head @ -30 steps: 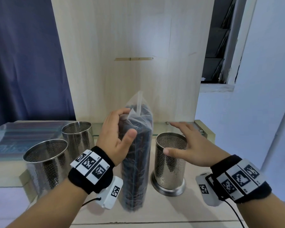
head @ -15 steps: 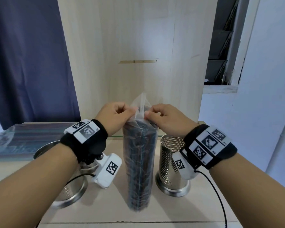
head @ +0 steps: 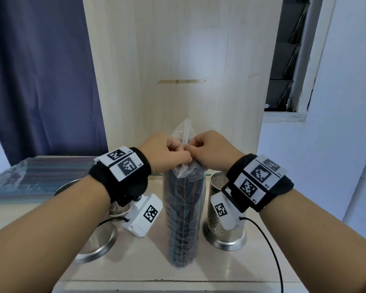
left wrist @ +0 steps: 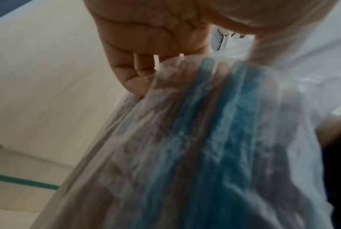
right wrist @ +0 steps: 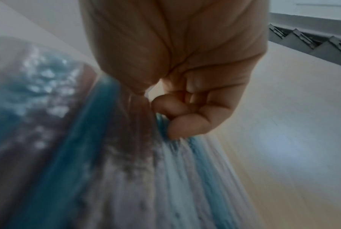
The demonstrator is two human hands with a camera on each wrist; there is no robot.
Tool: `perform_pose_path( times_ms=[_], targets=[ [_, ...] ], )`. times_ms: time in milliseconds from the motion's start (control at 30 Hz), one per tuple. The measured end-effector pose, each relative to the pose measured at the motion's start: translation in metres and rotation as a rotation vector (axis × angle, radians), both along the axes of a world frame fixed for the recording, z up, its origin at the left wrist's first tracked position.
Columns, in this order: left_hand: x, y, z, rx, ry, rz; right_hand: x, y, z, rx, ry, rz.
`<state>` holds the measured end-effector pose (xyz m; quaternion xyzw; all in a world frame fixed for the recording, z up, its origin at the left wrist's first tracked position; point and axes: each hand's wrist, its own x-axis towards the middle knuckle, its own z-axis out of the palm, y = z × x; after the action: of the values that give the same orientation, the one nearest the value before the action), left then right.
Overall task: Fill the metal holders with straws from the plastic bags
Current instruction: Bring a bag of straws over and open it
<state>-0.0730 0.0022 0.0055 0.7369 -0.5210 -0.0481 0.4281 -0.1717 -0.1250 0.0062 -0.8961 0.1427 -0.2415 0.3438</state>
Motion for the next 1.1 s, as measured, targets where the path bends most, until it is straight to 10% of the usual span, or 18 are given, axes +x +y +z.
perform_pose_path(
  times_ms=[400, 600, 1100],
  targets=[
    [-0.001, 0.002, -0.014, -0.286, 0.111, 0.132, 0.003, -0.003, -0.006, 0.545, -0.199, -0.035],
    [-0.004, -0.004, -0.027, -0.378, 0.275, 0.074, -0.007, 0.001, 0.0, 0.376, -0.146, 0.031],
    [-0.007, -0.004, -0.02, -0.28, -0.019, 0.243, -0.002, 0.002, -0.007, 0.236, -0.11, 0.096]
  ],
)
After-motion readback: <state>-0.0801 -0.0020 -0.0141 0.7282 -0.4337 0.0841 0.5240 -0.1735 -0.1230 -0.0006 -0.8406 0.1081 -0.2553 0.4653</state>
